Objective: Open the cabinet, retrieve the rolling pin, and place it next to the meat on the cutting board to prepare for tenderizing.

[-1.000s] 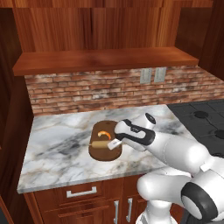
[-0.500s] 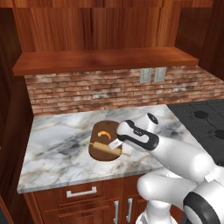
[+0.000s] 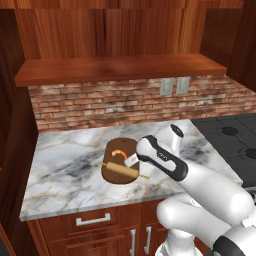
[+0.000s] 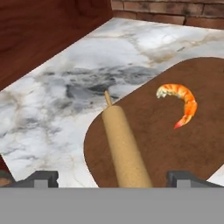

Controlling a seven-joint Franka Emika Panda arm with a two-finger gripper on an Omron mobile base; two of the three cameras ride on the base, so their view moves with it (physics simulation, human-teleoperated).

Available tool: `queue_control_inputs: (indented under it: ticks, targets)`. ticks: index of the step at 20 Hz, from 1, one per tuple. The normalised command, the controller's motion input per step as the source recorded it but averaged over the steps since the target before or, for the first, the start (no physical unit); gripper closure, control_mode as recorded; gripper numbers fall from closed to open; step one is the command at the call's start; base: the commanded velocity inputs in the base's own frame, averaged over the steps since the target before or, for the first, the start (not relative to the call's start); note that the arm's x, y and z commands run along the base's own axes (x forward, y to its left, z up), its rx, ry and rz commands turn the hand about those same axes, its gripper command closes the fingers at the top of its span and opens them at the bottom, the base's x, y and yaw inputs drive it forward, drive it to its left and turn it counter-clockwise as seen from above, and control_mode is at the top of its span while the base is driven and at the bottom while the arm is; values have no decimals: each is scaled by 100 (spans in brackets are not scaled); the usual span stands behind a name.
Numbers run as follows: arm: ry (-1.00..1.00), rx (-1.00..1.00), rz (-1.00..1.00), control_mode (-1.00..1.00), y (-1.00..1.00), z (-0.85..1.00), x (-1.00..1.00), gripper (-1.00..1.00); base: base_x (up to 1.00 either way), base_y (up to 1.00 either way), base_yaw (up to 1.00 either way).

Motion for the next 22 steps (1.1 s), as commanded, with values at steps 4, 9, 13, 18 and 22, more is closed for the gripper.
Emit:
queue_control_inputs:
  ticks: [4,9,13,18,22]
  targets:
    - [0,0,0,-100,0,41,-1,-100,0,0,0]
    - [0,0,0,-100,11,36,-23,-100,0,0,0]
    - [0,0,-1,-100,19,30,-37,-100,0,0,0]
    - [0,0,-1,-100,21,28,-48,-100,0,0,0]
    - [0,0,-1,-100,23,29,-62,-100,0,0,0]
